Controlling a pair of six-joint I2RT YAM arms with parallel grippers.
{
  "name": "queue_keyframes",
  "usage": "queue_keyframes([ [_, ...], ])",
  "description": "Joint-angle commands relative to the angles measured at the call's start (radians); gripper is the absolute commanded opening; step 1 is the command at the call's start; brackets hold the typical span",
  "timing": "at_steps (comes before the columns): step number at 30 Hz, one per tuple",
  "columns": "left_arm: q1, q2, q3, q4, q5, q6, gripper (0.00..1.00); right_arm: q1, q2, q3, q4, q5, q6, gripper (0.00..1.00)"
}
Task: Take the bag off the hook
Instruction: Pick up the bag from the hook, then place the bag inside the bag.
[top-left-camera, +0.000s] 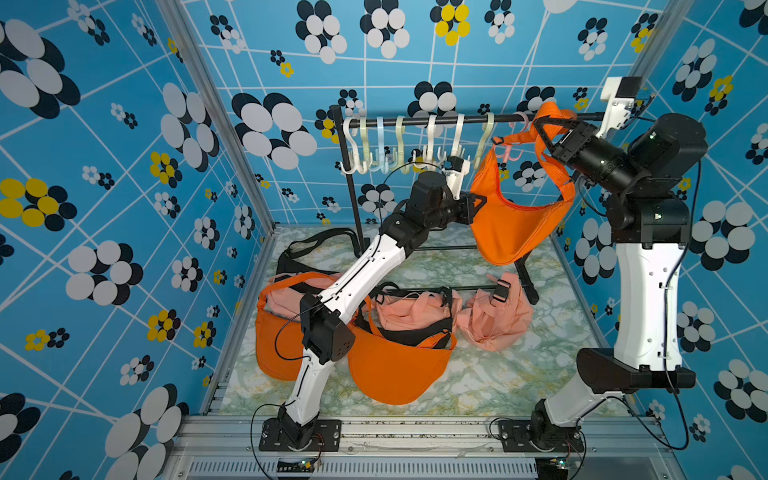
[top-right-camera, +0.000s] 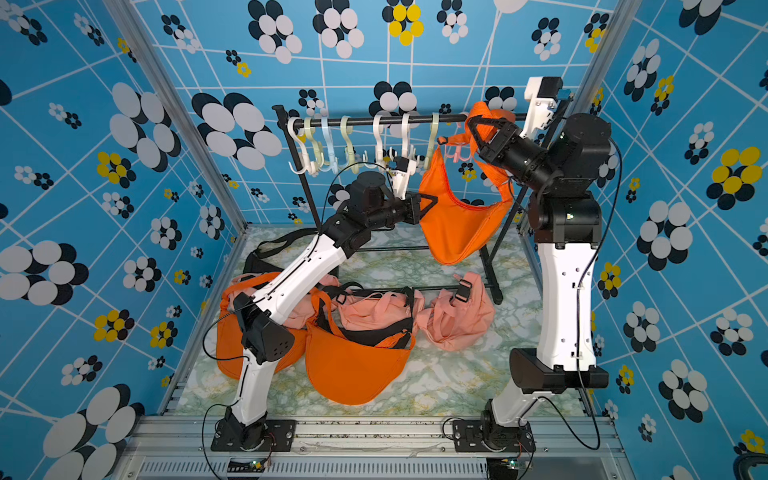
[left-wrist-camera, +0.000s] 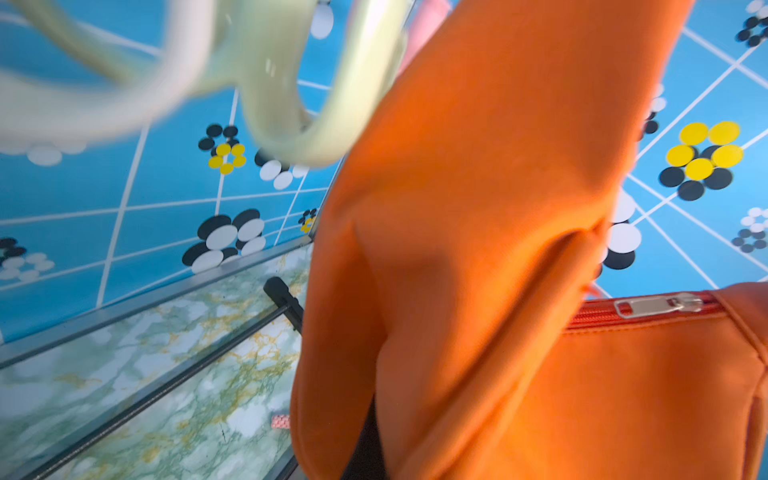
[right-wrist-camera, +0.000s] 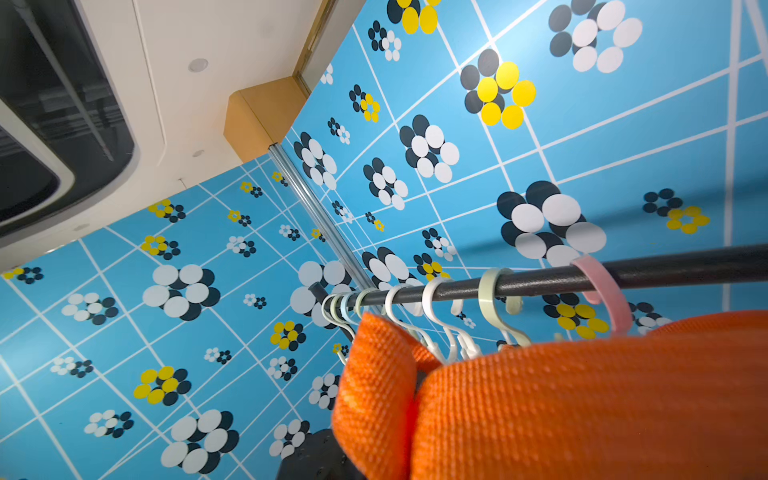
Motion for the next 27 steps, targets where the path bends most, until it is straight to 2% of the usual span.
queue_keyframes([
  [1, -0.005, -0.071, -0.037, 0.039, -0.024, 0.051, 0.00, 0.001, -0.006, 0.034, 0.117, -0.107, 0.086, 0.00],
  [7, -0.013, -0.192, -0.212, 0.078, -0.032, 0.056, 0.00, 0.016, -0.138, -0.107, 0.092, -0.120, 0.005, 0.00],
  [15, -0.060, -0.455, -0.611, 0.048, -0.122, 0.075, 0.00, 0.016, -0.374, -0.438, 0.008, -0.062, -0.088, 0.00],
  [18, -0.075, -0.525, -0.763, 0.048, -0.144, 0.015, 0.00, 0.019, -0.429, -0.552, -0.100, -0.036, -0.137, 0.00],
  [21, -0.098, -0.552, -0.899, 0.075, -0.142, -0.058, 0.00, 0.024, -0.458, -0.641, -0.234, 0.002, -0.194, 0.00],
  [27, -0.143, -0.507, -0.946, 0.026, -0.071, -0.107, 0.00, 0.091, -0.501, -0.839, -0.362, 0.116, -0.234, 0.00],
])
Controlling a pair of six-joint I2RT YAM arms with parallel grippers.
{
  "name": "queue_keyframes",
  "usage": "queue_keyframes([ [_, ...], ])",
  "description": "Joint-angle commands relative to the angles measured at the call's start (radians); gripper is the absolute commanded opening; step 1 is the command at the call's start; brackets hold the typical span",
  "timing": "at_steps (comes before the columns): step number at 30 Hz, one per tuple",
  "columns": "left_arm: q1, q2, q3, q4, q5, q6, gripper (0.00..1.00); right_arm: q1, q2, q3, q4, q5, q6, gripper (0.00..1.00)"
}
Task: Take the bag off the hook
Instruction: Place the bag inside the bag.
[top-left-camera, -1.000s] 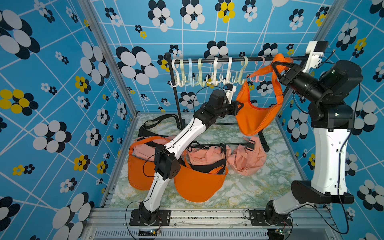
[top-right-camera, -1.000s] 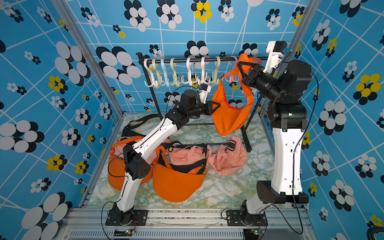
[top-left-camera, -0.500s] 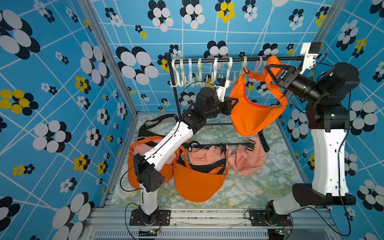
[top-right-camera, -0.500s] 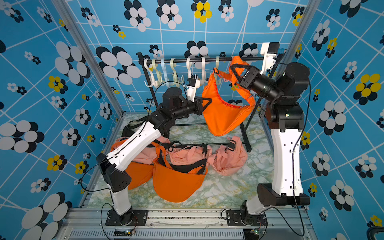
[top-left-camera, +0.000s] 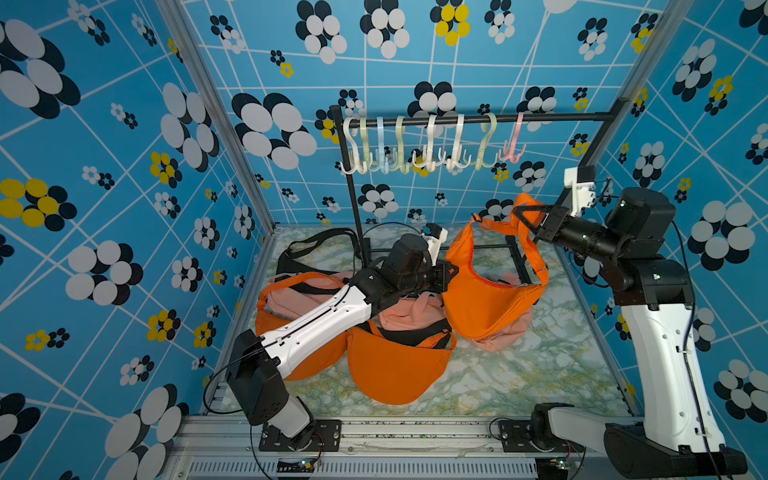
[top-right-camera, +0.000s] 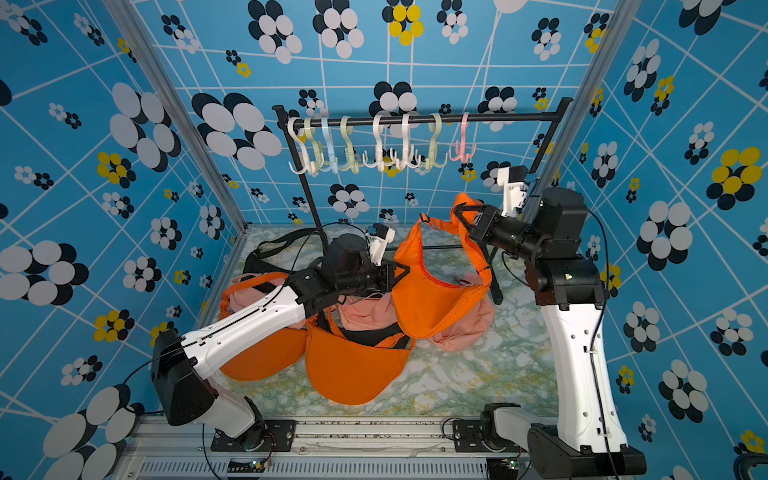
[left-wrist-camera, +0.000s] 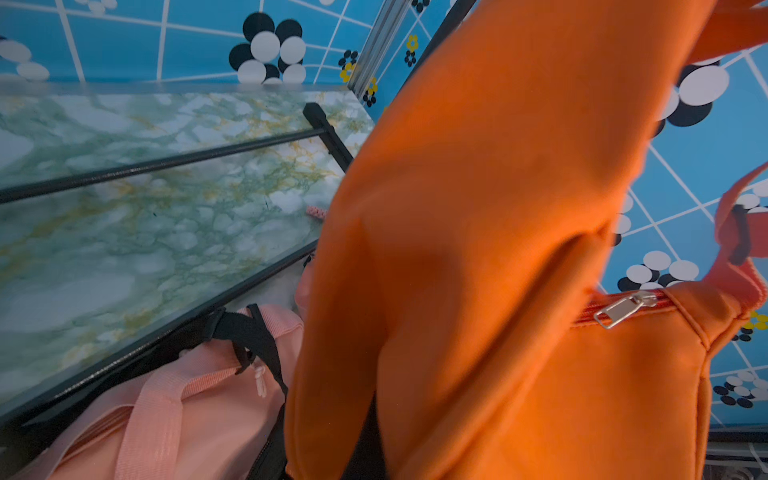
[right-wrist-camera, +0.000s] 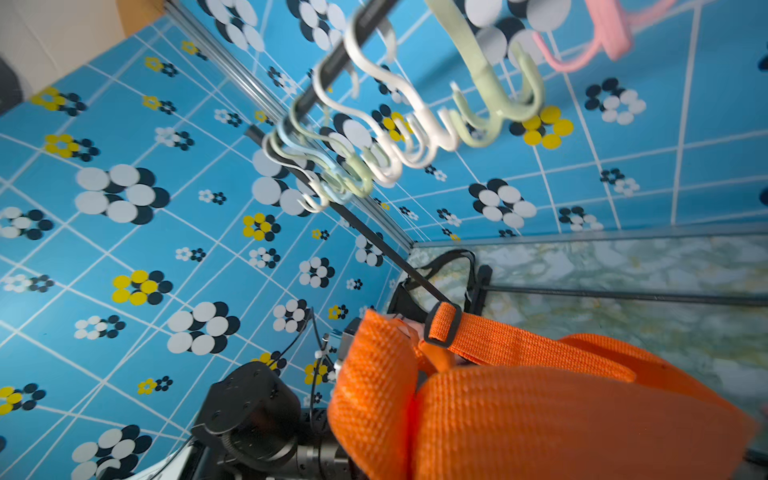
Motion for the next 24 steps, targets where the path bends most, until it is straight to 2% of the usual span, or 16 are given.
queue_keyframes([
  [1, -0.023, 0.023, -0.003, -0.039, 0.054, -0.041, 0.00, 0.058, -0.030, -0.109, -0.117, 0.094, -0.051, 0.00],
  [6, -0.036, 0.079, 0.014, -0.158, 0.124, -0.033, 0.00, 0.141, -0.030, -0.244, -0.211, 0.179, -0.085, 0.00],
  [10, -0.056, 0.154, 0.093, -0.309, 0.167, 0.031, 0.00, 0.149, -0.049, -0.325, -0.226, 0.232, -0.090, 0.00],
  [14, -0.074, 0.226, 0.130, -0.383, 0.216, 0.045, 0.00, 0.150, -0.043, -0.356, -0.229, 0.322, -0.101, 0.00],
  [18, -0.078, 0.263, 0.150, -0.402, 0.276, 0.057, 0.25, 0.147, -0.016, -0.369, -0.211, 0.398, -0.113, 0.00],
  [23, -0.080, 0.282, 0.153, -0.382, 0.355, 0.075, 0.42, 0.140, 0.046, -0.314, -0.195, 0.448, -0.140, 0.00],
  [24, -0.081, 0.283, 0.153, -0.380, 0.372, 0.080, 0.48, 0.138, 0.065, -0.292, -0.204, 0.455, -0.150, 0.00],
])
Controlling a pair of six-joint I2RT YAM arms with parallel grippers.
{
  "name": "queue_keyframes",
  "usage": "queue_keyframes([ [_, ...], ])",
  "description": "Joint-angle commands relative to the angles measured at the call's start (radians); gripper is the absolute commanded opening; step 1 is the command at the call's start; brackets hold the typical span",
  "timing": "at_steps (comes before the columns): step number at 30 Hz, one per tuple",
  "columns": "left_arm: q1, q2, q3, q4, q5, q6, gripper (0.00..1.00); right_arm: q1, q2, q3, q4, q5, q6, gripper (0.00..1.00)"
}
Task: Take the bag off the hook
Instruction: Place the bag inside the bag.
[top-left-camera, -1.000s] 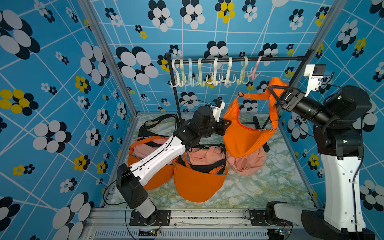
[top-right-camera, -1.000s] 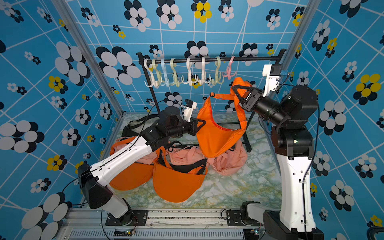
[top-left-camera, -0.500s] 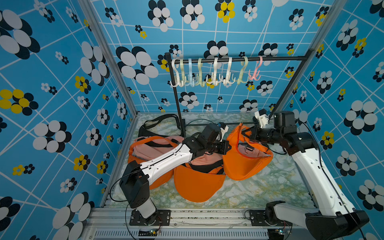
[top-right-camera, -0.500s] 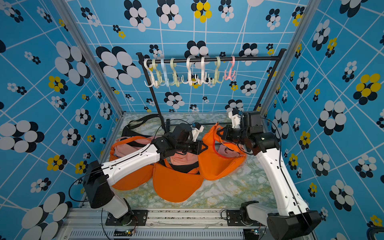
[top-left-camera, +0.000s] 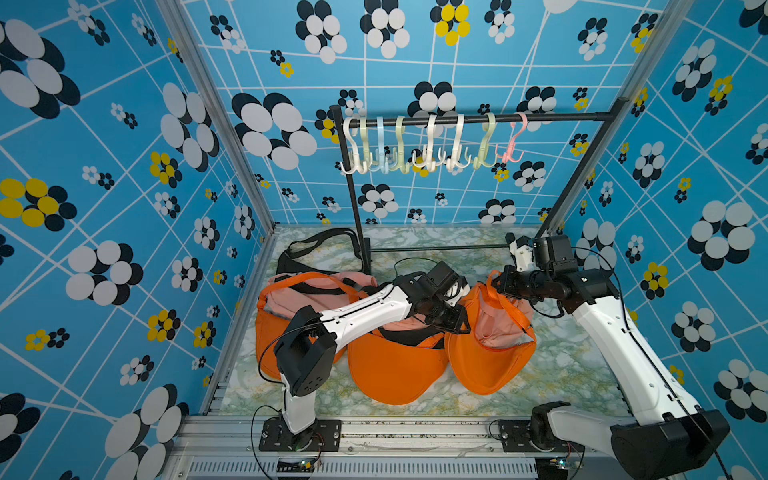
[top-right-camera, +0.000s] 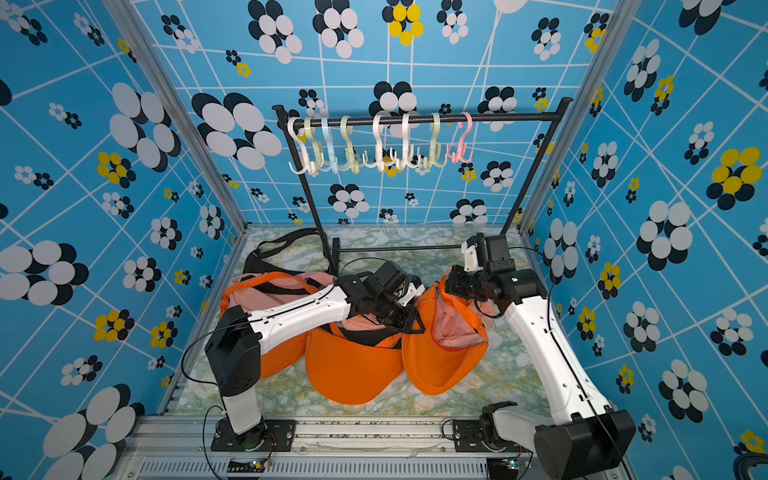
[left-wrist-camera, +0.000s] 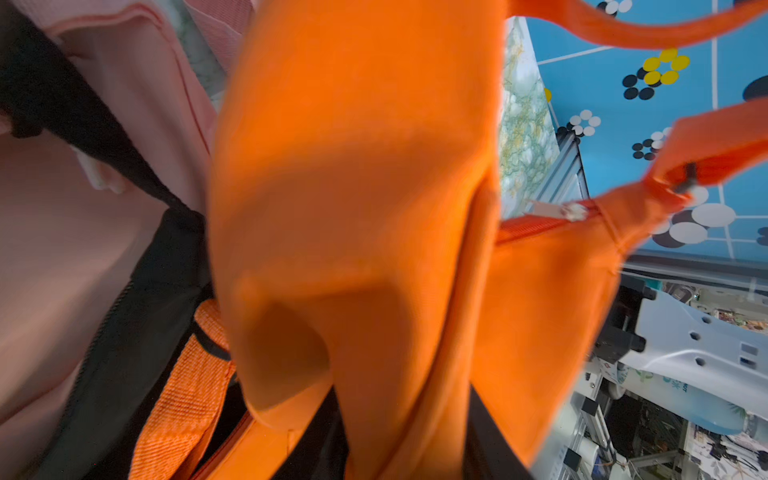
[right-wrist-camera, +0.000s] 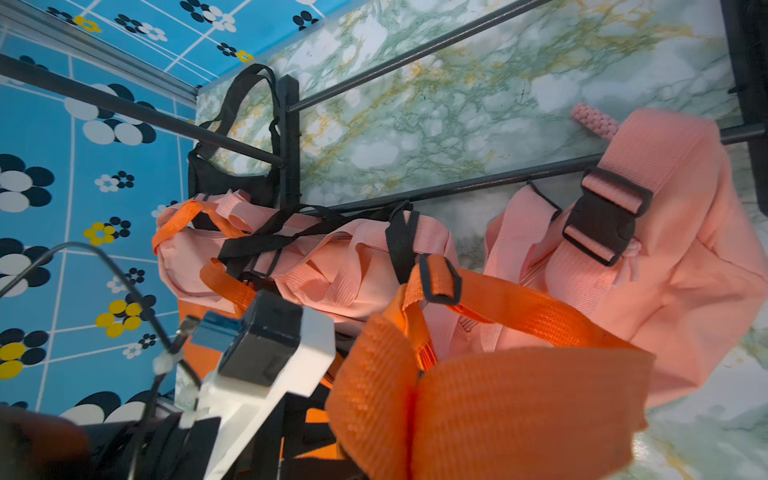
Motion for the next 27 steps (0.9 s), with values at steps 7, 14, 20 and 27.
queue_keyframes([
  [7, -0.021, 0.023, 0.048, 0.014, 0.177, 0.072, 0.69, -0.005, 0.124, 0.163, -0.053, 0.101, -0.096, 0.00],
  [14, -0.019, 0.036, 0.068, -0.003, 0.192, 0.086, 0.75, -0.006, 0.107, 0.196, -0.164, 0.182, -0.123, 0.00],
  [20, 0.001, 0.044, 0.082, -0.020, 0.185, 0.080, 0.78, -0.006, 0.067, 0.149, -0.211, 0.274, -0.069, 0.57],
  [27, 0.029, 0.002, 0.042, -0.037, 0.149, 0.095, 0.82, -0.031, 0.042, 0.037, -0.226, 0.277, -0.003, 0.98],
])
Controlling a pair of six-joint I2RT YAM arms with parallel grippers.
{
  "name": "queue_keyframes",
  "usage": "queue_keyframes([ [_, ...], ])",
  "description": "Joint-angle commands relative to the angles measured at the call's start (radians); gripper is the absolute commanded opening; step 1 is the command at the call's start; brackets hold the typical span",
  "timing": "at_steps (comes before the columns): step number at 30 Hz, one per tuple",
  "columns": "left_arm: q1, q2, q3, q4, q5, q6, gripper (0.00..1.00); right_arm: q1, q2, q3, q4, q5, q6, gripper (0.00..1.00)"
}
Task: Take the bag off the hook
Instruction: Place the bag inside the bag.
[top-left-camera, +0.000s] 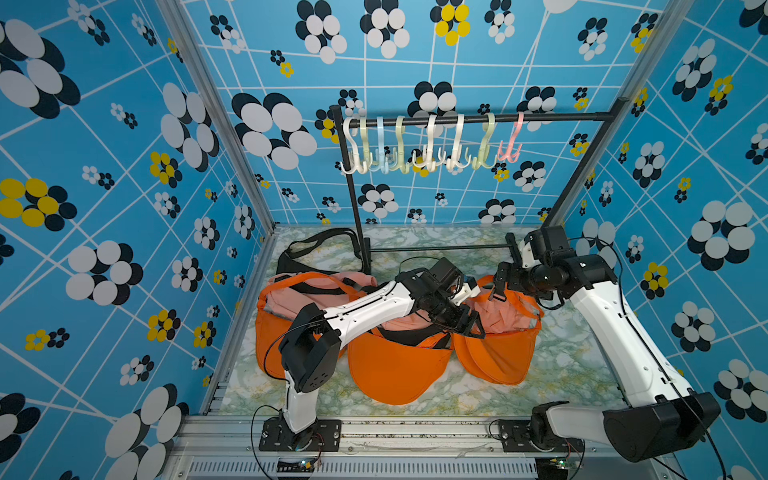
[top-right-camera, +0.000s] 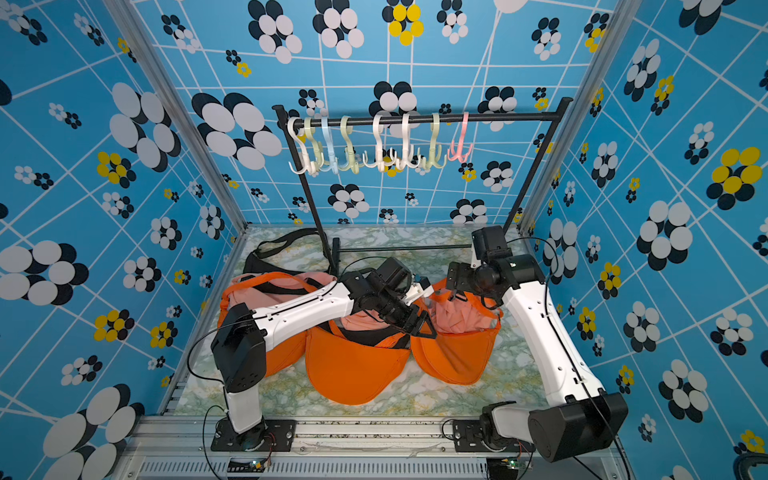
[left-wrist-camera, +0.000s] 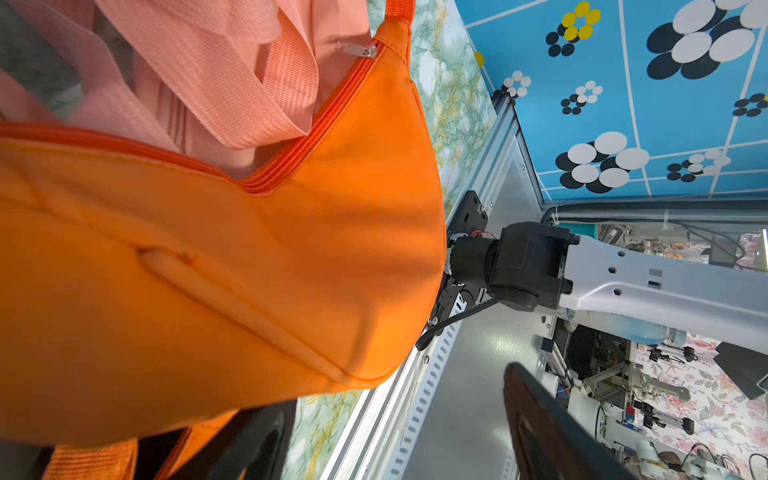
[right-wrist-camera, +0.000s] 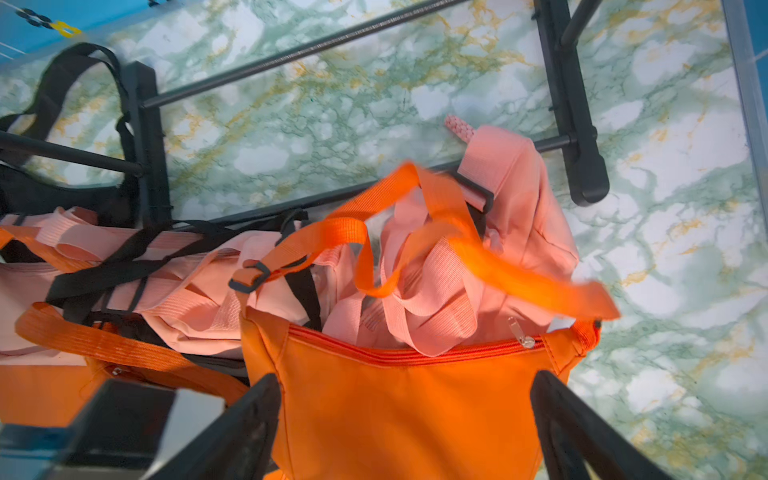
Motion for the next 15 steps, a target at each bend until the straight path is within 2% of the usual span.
queue_keyframes([
  [1, 0.011, -0.034, -0.012, -0.037, -0.019, 0.034, 0.83, -0.033, -0.024, -0.078, -0.034, 0.005, 0.044, 0.99],
  [8, 0.015, -0.035, -0.028, -0.117, -0.105, 0.093, 0.89, -0.185, -0.090, -0.304, 0.019, -0.089, 0.159, 0.99],
  [13, 0.033, -0.034, -0.030, -0.133, -0.177, 0.111, 0.92, -0.211, -0.069, -0.454, 0.128, -0.200, 0.247, 0.99],
  [15, 0.041, -0.028, -0.031, -0.119, -0.184, 0.104, 0.92, -0.215, -0.050, -0.498, 0.178, -0.221, 0.270, 0.96],
])
